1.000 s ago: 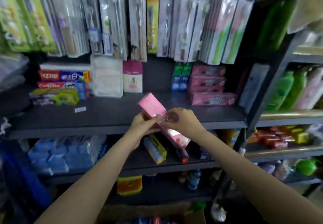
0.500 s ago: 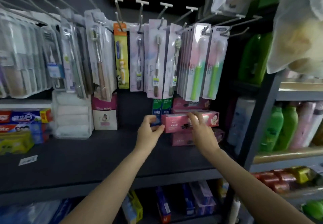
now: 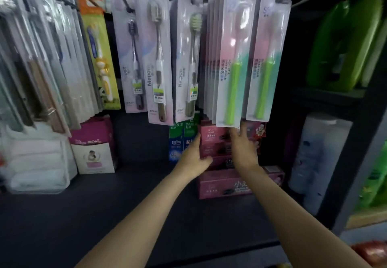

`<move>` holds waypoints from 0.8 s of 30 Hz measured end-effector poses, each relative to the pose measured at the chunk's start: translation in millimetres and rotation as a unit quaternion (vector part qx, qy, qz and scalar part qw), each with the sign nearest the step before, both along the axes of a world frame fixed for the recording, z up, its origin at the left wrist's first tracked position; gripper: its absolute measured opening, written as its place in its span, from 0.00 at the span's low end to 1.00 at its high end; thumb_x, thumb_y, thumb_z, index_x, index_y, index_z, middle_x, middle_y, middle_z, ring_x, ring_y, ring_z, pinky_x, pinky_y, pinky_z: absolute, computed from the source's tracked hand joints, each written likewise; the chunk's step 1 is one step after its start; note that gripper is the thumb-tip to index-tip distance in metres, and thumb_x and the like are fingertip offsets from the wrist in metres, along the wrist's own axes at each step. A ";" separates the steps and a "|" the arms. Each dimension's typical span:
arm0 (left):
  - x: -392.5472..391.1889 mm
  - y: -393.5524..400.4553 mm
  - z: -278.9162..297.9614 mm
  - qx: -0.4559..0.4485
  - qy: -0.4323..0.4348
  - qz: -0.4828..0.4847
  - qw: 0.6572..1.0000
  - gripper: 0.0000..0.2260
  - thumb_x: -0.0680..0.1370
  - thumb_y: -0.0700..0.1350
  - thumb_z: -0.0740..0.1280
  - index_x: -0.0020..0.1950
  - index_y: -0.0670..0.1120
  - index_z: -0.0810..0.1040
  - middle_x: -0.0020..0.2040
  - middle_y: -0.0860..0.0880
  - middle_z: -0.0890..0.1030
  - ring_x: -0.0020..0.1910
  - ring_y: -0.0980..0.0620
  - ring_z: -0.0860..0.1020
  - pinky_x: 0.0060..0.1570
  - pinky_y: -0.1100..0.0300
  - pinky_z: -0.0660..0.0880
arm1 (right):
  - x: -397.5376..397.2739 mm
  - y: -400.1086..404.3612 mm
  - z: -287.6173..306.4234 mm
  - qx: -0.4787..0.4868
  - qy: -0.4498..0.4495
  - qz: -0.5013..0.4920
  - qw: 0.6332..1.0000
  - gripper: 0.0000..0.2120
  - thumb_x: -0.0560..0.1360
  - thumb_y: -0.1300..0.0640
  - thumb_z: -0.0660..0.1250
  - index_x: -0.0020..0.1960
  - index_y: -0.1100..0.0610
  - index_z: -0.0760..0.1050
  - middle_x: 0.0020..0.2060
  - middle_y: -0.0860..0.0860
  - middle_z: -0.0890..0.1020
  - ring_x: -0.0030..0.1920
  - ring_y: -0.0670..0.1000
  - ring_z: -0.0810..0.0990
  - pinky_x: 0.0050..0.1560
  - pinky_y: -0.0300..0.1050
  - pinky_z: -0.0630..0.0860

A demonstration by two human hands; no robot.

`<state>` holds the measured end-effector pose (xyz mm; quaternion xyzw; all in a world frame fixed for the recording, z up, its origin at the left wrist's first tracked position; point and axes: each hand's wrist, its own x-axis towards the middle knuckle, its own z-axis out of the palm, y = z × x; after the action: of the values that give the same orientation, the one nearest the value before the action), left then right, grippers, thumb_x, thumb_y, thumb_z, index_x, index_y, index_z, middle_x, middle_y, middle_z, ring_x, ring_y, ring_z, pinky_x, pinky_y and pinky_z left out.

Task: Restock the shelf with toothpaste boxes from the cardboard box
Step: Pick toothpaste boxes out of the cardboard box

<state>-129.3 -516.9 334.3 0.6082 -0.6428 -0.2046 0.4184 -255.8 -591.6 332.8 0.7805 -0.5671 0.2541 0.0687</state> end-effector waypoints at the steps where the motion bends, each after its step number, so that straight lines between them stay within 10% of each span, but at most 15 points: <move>1: -0.1 -6.2 0.1 0.024 0.005 -0.004 1.000 0.30 0.76 0.39 0.64 0.74 0.52 0.56 0.66 0.51 0.71 0.64 0.54 0.70 0.53 0.72 0.61 | 1.8 -6.5 0.1 0.012 -0.002 0.005 1.000 0.30 0.73 0.75 0.57 0.72 0.57 0.57 0.74 0.61 0.50 0.53 0.63 0.77 0.48 0.53 0.74; 6: -4.7 -27.5 -7.0 0.049 0.027 0.005 0.998 0.27 0.75 0.40 0.65 0.71 0.53 0.61 0.63 0.50 0.74 0.61 0.51 0.73 0.54 0.63 0.67 | 11.7 -12.2 -15.0 0.011 -0.038 0.042 0.998 0.39 0.73 0.74 0.58 0.77 0.57 0.44 0.74 0.62 0.46 0.71 0.64 0.58 0.60 0.51 0.72; 17: -8.2 -30.2 -13.1 0.025 0.045 0.004 0.999 0.32 0.73 0.39 0.66 0.74 0.52 0.57 0.69 0.50 0.69 0.67 0.50 0.68 0.68 0.54 0.66 | 19.9 -1.7 -28.0 0.052 -0.078 0.048 0.994 0.40 0.76 0.68 0.60 0.76 0.57 0.37 0.75 0.59 0.38 0.73 0.66 0.51 0.69 0.55 0.61; 24: 0.5 -16.4 -12.8 0.046 0.099 0.032 0.994 0.25 0.77 0.37 0.62 0.73 0.46 0.60 0.68 0.47 0.70 0.67 0.49 0.69 0.57 0.65 0.63 | 18.2 3.6 -27.2 0.061 -0.078 0.050 0.994 0.40 0.74 0.71 0.60 0.77 0.56 0.40 0.76 0.56 0.38 0.74 0.64 0.51 0.70 0.52 0.61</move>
<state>-128.8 -533.4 321.5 0.6238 -0.5686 -0.2792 0.4578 -237.6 -588.0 305.6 0.7884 -0.5454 0.2823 -0.0368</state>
